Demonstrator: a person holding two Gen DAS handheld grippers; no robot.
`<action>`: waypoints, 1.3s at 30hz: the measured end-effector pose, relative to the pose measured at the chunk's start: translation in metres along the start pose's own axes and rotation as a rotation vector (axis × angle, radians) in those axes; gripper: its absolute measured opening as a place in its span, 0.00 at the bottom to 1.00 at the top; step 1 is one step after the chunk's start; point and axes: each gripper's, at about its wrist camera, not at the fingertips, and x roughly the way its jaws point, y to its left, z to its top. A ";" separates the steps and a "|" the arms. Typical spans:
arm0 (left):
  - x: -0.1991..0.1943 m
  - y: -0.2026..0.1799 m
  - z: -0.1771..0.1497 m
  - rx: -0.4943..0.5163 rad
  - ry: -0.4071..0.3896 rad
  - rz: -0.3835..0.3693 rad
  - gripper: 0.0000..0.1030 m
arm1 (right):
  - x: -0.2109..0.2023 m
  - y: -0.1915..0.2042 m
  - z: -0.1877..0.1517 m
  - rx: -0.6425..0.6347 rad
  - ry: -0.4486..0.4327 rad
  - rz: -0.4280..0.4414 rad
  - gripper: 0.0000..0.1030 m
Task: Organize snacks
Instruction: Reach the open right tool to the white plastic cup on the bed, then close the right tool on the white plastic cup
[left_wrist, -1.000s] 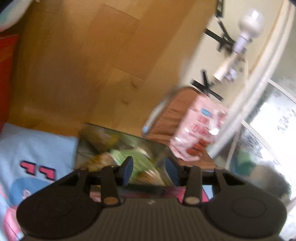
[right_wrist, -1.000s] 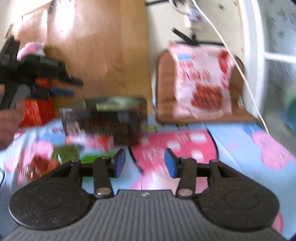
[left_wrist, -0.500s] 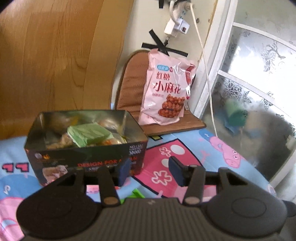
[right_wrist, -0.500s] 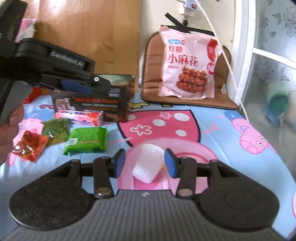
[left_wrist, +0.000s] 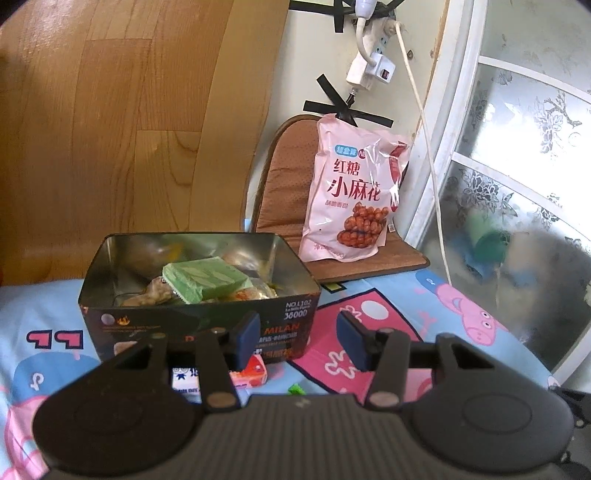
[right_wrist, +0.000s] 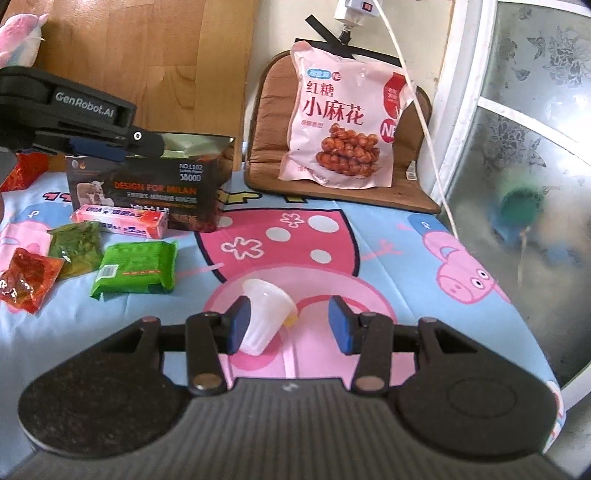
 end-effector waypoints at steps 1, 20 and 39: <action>0.000 0.000 0.000 0.002 0.000 0.001 0.46 | 0.000 -0.001 0.000 0.000 0.002 -0.005 0.48; 0.005 -0.010 -0.006 0.034 0.069 -0.120 0.46 | -0.001 -0.023 -0.003 0.110 0.004 0.051 0.50; 0.001 -0.037 -0.073 -0.131 0.223 -0.277 0.46 | 0.028 -0.088 -0.005 0.254 -0.020 0.260 0.39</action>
